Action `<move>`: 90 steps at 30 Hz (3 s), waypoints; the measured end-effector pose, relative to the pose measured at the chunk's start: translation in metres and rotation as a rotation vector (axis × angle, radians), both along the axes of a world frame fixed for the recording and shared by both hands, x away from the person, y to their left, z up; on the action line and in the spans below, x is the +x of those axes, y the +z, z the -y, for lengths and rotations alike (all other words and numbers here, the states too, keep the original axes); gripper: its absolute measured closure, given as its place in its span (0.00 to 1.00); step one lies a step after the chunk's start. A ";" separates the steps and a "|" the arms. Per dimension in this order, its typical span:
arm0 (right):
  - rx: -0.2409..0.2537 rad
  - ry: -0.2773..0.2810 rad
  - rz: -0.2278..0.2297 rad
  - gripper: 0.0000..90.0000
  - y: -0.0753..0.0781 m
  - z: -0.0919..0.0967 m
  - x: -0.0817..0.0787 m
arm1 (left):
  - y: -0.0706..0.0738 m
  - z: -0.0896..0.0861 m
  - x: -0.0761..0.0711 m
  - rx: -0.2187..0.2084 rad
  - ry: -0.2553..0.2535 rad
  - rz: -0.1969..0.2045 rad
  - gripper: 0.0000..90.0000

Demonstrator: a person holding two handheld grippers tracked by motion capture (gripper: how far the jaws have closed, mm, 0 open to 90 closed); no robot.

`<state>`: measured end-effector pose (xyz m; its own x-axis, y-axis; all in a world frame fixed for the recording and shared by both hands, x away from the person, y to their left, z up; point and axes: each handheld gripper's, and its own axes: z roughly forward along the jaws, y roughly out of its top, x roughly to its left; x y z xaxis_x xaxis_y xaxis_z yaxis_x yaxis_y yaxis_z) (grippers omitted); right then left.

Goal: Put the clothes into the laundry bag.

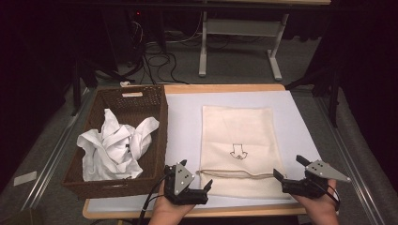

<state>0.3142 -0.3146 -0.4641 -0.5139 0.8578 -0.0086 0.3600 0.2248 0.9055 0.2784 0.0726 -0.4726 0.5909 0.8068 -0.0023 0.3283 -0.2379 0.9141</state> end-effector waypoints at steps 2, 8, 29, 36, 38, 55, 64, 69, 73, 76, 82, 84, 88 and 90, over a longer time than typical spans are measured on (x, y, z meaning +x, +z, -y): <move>0.005 0.000 0.000 0.00 0.000 0.000 0.000 | 0.000 0.000 0.000 0.000 -0.002 0.003 0.01; 0.010 0.000 0.002 0.00 0.000 0.001 0.000 | 0.000 0.001 -0.001 -0.007 -0.006 0.008 0.03; 0.015 -0.034 -0.011 0.00 -0.003 0.015 -0.008 | -0.035 0.022 0.020 0.157 -0.105 -0.271 0.30; 0.016 -0.034 -0.016 0.00 -0.003 0.013 -0.009 | -0.046 0.023 0.021 0.155 -0.088 -0.314 0.56; 0.017 -0.039 -0.021 0.00 -0.003 0.012 -0.009 | -0.047 0.022 0.020 0.155 -0.083 -0.296 0.60; 0.019 -0.031 -0.038 0.01 -0.007 0.013 -0.005 | -0.025 0.003 0.022 0.090 0.028 -0.122 0.43; 0.009 -0.026 -0.067 0.04 -0.013 0.007 0.010 | -0.012 -0.004 0.017 -0.046 -0.070 -0.146 0.33; -0.056 -0.052 -0.130 0.18 -0.013 -0.004 0.056 | -0.009 -0.003 0.009 -0.016 -0.157 -0.173 0.26; -0.099 -0.107 -0.185 0.20 -0.017 -0.015 0.102 | -0.017 -0.009 0.009 -0.026 -0.159 -0.219 0.17; -0.142 -0.135 -0.207 0.28 -0.021 -0.022 0.130 | -0.011 -0.016 0.007 -0.061 -0.143 -0.173 0.18; -0.142 -0.190 -0.284 0.36 -0.031 -0.029 0.173 | -0.007 -0.023 0.006 -0.087 -0.137 -0.194 0.17; -0.150 -0.213 -0.302 0.37 -0.033 -0.028 0.183 | -0.008 -0.021 0.005 -0.075 -0.144 -0.188 0.17; -0.105 -0.243 -0.348 0.50 -0.041 -0.021 0.197 | -0.008 -0.018 0.005 -0.065 -0.156 -0.191 0.18; -0.112 -0.246 -0.345 0.63 -0.044 -0.020 0.198 | -0.007 -0.019 0.005 -0.086 -0.155 -0.195 0.18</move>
